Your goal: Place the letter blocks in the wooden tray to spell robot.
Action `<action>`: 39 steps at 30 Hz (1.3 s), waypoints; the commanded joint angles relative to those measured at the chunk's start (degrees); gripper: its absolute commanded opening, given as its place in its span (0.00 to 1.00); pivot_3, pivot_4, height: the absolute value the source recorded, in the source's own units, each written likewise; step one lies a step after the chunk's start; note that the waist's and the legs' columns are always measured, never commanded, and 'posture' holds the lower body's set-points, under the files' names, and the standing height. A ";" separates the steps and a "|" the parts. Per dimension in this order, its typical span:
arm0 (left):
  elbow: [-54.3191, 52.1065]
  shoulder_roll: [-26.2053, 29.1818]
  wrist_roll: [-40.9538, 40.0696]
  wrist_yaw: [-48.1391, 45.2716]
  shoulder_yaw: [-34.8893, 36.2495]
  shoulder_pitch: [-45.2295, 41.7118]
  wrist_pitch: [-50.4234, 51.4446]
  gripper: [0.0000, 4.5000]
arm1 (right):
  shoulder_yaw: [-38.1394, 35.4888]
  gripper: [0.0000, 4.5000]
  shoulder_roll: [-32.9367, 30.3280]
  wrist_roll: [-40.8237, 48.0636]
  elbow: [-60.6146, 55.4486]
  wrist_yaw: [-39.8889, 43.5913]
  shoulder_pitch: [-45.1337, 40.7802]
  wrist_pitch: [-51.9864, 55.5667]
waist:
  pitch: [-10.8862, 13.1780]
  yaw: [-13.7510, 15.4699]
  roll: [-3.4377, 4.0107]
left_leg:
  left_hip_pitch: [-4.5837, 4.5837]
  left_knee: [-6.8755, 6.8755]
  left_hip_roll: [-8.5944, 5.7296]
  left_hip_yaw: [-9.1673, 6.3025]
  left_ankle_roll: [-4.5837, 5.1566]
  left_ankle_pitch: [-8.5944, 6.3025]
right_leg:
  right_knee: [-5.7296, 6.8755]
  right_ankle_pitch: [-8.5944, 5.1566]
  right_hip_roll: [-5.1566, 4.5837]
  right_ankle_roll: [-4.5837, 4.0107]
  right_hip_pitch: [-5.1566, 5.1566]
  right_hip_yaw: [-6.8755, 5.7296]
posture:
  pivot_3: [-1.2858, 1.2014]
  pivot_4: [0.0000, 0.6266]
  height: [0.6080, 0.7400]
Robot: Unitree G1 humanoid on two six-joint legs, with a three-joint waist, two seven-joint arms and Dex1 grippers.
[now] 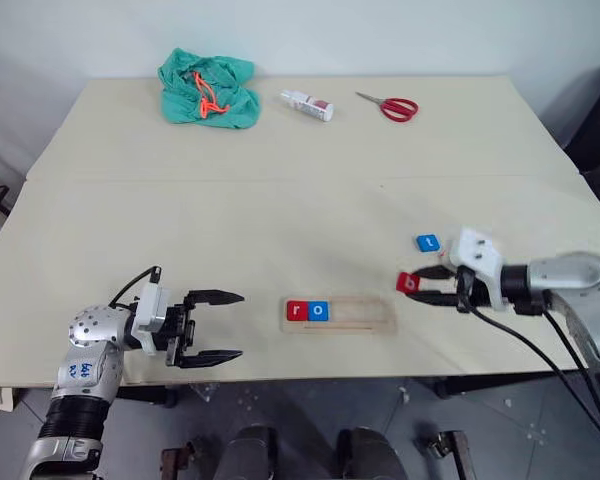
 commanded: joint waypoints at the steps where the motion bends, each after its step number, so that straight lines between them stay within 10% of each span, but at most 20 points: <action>1: 0.42 -0.42 -0.55 -2.74 0.46 -0.89 -1.24 1.00 | 4.18 0.32 0.44 1.13 -5.08 0.90 -2.43 4.19 | -0.02 0.17 -0.03 | 0.00 0.00 -0.02 -0.02 0.00 0.00 | -0.01 0.00 -0.01 0.00 0.02 0.00 | 0.52 0.24 1.00; 34: -3.87 -0.86 -0.61 0.25 2.27 3.29 -1.35 1.00 | 19.35 0.32 9.50 -7.44 -0.63 0.55 -7.60 3.29 | -0.02 -0.03 -0.07 | -0.08 0.03 -0.09 -0.08 0.02 -0.01 | 0.05 0.00 -0.05 0.00 -0.05 -0.02 | 0.52 0.24 1.00; 39: -3.49 -1.12 -0.39 0.29 2.11 2.74 -1.42 1.00 | 19.28 0.68 9.87 -7.87 -0.15 0.99 -7.94 3.05 | -0.02 -0.06 -0.07 | -0.08 0.03 -0.09 -0.08 0.02 -0.01 | 0.05 0.00 -0.05 0.00 -0.05 -0.03 | 0.52 0.24 1.00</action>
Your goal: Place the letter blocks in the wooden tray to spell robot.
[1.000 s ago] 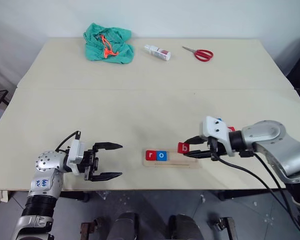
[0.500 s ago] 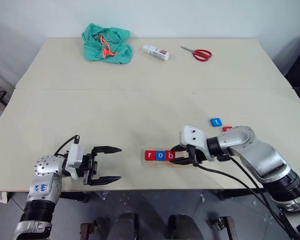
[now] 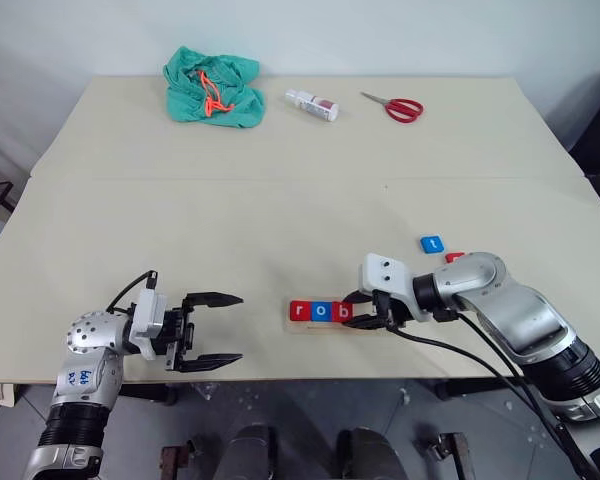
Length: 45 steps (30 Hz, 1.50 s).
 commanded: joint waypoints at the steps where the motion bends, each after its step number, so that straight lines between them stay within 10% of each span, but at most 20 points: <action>1: -1.13 0.00 -0.37 0.13 0.82 -0.24 -0.42 1.00 | -0.84 0.74 -0.07 -0.15 -0.74 0.56 -1.02 -0.99 | 0.00 -0.03 0.00 | 0.00 0.00 0.00 0.00 0.00 0.00 | 0.00 0.00 0.00 0.00 0.00 0.00 | 0.52 0.24 1.00; 4: -0.96 -0.09 -0.30 0.10 0.74 -0.49 -0.42 1.00 | -1.34 0.97 0.04 -0.25 -0.93 0.15 -1.09 -0.64 | 0.00 0.00 0.00 | 0.00 0.00 0.00 0.00 0.00 0.00 | 0.00 0.00 0.00 0.00 0.00 0.00 | 0.52 0.24 1.00; 16: 0.64 -0.88 0.32 0.04 0.13 -2.07 -0.54 1.00 | -11.61 0.99 -1.84 7.14 -10.91 -3.58 4.93 9.42 | -0.01 0.11 -0.03 | 0.00 -0.01 0.00 -0.02 0.00 0.00 | -0.01 0.00 0.00 0.00 0.02 -0.01 | 0.52 0.24 1.00; 30: 0.10 -1.22 0.38 -0.43 0.20 -2.09 -0.30 1.00 | -6.97 0.00 -0.65 10.60 -13.41 -6.27 8.04 13.34 | -0.02 0.08 -0.03 | 0.00 -0.01 0.00 0.00 0.00 0.00 | -0.01 0.00 0.00 0.00 0.02 0.01 | 0.52 0.24 1.00; 45: -2.62 -0.71 0.16 1.00 0.89 0.24 0.33 1.00 | -3.25 0.00 2.11 7.07 -5.39 -6.50 5.04 6.55 | -0.02 0.09 -0.03 | 0.01 -0.01 0.00 -0.01 0.00 0.00 | -0.01 0.00 0.00 0.00 0.01 0.00 | 0.52 0.24 1.00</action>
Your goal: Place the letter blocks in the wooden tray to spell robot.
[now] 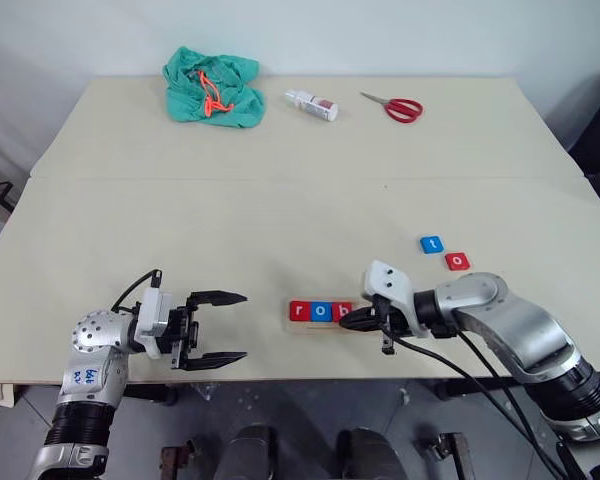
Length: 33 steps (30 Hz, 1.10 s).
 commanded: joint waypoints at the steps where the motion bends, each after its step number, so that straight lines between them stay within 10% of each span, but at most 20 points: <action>1: -2.05 0.33 -0.65 0.33 0.83 0.43 -0.19 1.00 | -0.46 0.00 0.17 -0.14 -0.88 0.00 -0.31 -1.07 | 0.00 0.03 0.00 | 0.00 0.00 0.00 -0.01 0.00 0.00 | 0.01 0.00 0.00 0.00 0.00 0.00 | 0.52 0.24 1.00; 12: 0.86 -0.48 -0.13 -0.19 0.04 -1.89 -0.85 1.00 | -16.82 0.00 -4.36 9.38 -10.15 -0.09 8.84 1.94 | -0.03 0.31 -0.05 | 0.00 0.01 -0.02 -0.04 0.00 0.00 | -0.02 0.00 -0.01 0.00 0.06 -0.02 | 0.52 0.24 1.00; 26: 7.25 -1.71 0.76 -2.65 -0.78 -7.03 -2.47 1.00 | -40.29 0.97 0.09 9.10 -5.96 -13.53 22.90 -4.29 | -0.04 0.45 -0.07 | 0.04 -0.02 0.00 0.05 0.00 0.00 | -0.02 0.00 0.02 0.00 0.09 -0.02 | 0.52 0.24 1.00; 33: 9.56 -1.45 0.70 -3.56 -0.94 -8.61 -3.17 1.00 | -47.90 0.99 4.84 10.11 -7.25 -18.86 32.95 -5.69 | -0.04 1.13 -0.06 | 0.05 -0.01 0.00 0.08 0.00 0.00 | -0.01 0.00 0.02 0.00 0.09 0.02 | 0.52 0.24 1.00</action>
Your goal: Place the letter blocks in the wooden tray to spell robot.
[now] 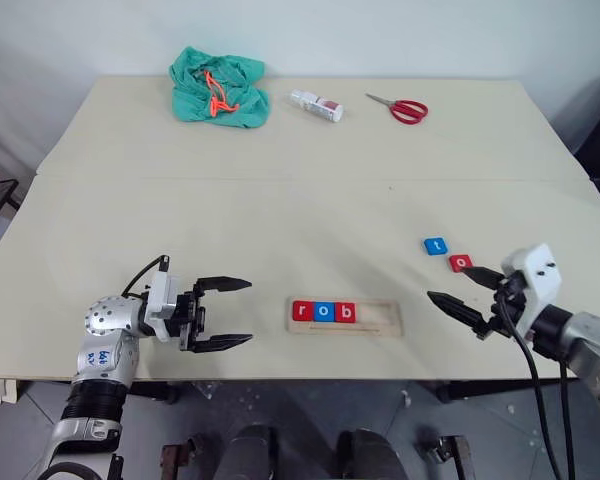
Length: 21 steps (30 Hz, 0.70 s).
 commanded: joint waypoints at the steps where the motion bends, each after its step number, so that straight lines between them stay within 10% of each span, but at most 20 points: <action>1: 0.69 0.34 -0.20 -2.79 0.36 -1.01 -1.01 1.00 | -4.23 0.99 1.68 -0.06 -1.64 -2.41 4.06 -2.57 | 0.00 0.23 0.00 | 0.01 0.00 0.00 0.01 0.00 0.00 | 0.00 0.00 0.00 0.00 0.00 0.01 | 0.52 0.24 1.00; 21: 1.61 1.06 -0.37 -3.43 0.00 -2.22 -1.31 1.00 | -4.64 0.99 3.64 -0.91 2.25 -6.79 7.62 -8.68 | 0.00 0.35 0.01 | 0.06 0.00 0.00 0.09 0.00 0.00 | 0.02 0.00 0.00 0.00 0.00 0.06 | 0.52 0.24 1.00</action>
